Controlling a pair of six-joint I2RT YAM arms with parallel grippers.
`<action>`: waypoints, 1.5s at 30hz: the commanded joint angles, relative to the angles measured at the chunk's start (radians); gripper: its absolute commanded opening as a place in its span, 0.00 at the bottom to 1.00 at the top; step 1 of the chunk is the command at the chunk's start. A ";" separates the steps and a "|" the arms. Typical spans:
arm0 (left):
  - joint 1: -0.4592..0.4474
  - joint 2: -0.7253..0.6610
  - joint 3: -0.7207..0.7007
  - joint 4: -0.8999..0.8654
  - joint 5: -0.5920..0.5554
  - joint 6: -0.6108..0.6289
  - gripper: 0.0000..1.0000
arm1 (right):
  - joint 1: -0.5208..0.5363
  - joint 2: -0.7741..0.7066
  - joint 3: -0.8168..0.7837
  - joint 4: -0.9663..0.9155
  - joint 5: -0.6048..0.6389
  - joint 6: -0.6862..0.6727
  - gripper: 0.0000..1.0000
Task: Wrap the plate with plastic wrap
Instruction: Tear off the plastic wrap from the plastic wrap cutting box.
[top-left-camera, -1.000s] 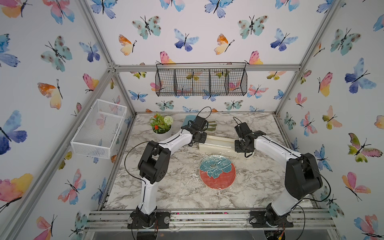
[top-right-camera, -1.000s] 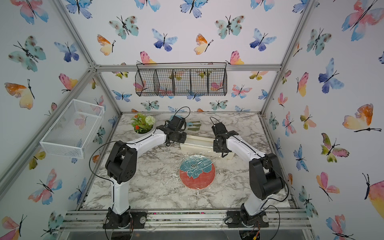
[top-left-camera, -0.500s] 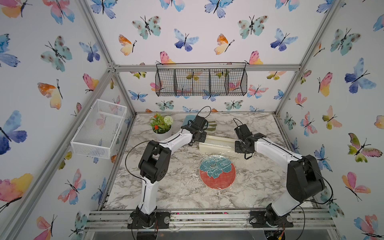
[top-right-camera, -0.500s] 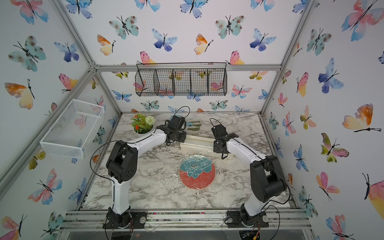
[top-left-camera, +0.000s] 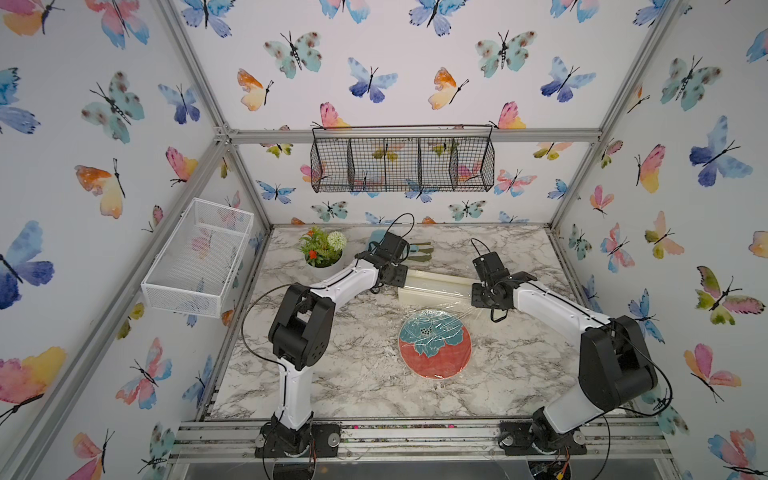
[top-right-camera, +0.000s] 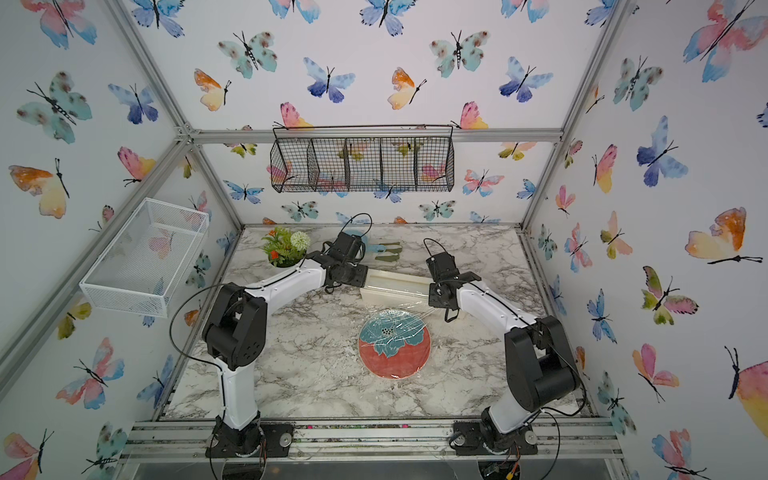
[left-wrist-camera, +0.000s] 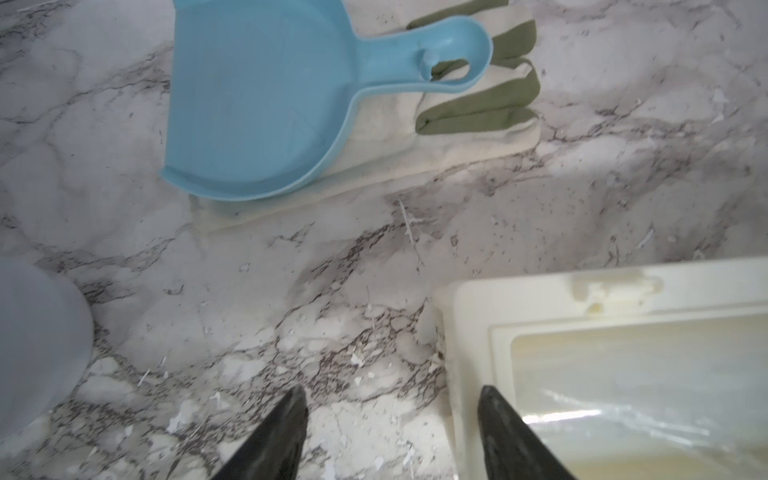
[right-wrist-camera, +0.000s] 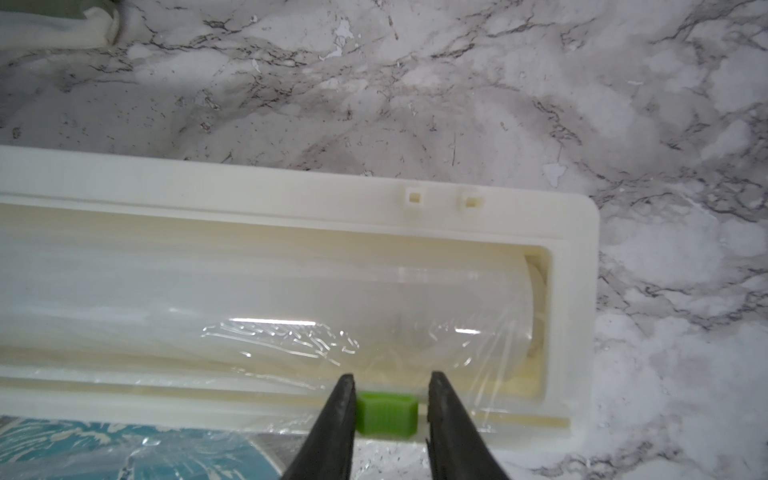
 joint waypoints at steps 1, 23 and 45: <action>-0.056 -0.083 -0.013 0.056 0.078 0.113 0.66 | -0.008 0.036 -0.045 -0.083 -0.015 -0.006 0.33; -0.124 0.199 0.264 0.031 0.005 0.673 0.54 | -0.009 0.039 -0.045 -0.066 -0.019 -0.022 0.34; -0.038 0.215 0.051 0.036 -0.104 0.588 0.33 | -0.080 -0.032 -0.105 -0.150 0.051 -0.037 0.36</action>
